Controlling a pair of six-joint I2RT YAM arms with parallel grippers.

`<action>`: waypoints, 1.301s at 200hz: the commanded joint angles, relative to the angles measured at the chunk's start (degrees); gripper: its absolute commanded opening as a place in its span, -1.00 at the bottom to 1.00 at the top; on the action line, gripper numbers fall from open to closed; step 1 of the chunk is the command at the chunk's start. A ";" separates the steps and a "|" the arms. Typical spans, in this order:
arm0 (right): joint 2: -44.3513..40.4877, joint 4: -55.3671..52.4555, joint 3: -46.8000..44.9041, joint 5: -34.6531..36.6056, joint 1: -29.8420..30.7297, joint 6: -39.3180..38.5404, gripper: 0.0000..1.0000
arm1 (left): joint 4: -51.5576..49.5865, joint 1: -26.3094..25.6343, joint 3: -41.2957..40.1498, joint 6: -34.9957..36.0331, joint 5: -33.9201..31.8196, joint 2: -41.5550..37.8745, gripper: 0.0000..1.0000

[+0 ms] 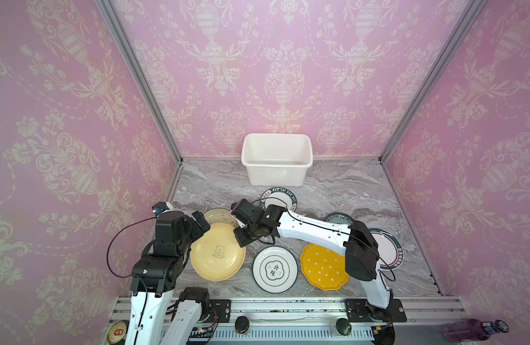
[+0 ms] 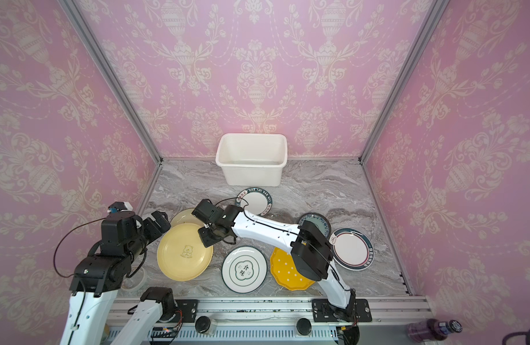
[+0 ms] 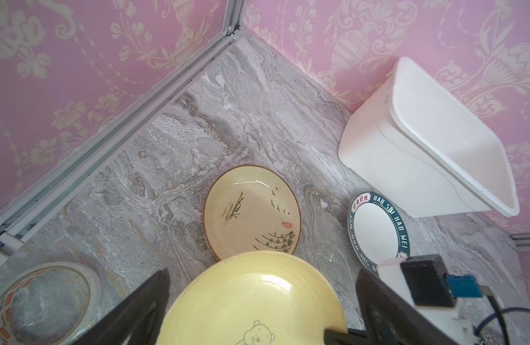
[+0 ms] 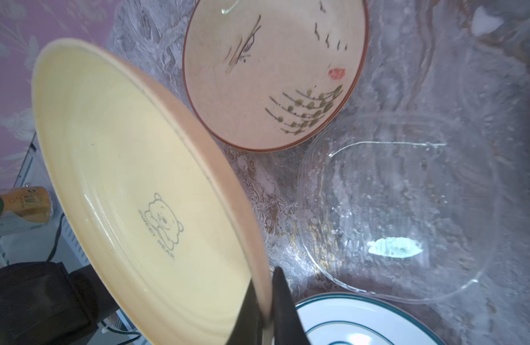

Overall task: Place the plates into the plastic bin on the countertop
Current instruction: Pick up the plate from the bottom-left of the table, then move the plastic bin to the top-right of the table.

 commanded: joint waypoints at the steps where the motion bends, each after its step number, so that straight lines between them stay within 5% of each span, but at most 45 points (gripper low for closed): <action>1: -2.75 -5.39 5.28 2.43 -3.72 -1.14 -1.00 | 6.32 0.04 0.81 0.06 2.11 0.92 0.99; 93: -0.08 -18.57 24.97 3.30 -19.94 -3.47 -1.00 | 19.06 -0.18 11.18 -0.89 8.04 19.29 0.97; 210: 3.27 -4.59 28.22 1.44 -32.07 2.41 -1.00 | 42.41 -1.32 11.23 -2.73 12.50 35.26 0.95; 260: 8.08 0.73 32.00 1.31 -35.44 4.83 -1.00 | 43.97 -2.22 15.02 -2.25 16.88 43.69 0.94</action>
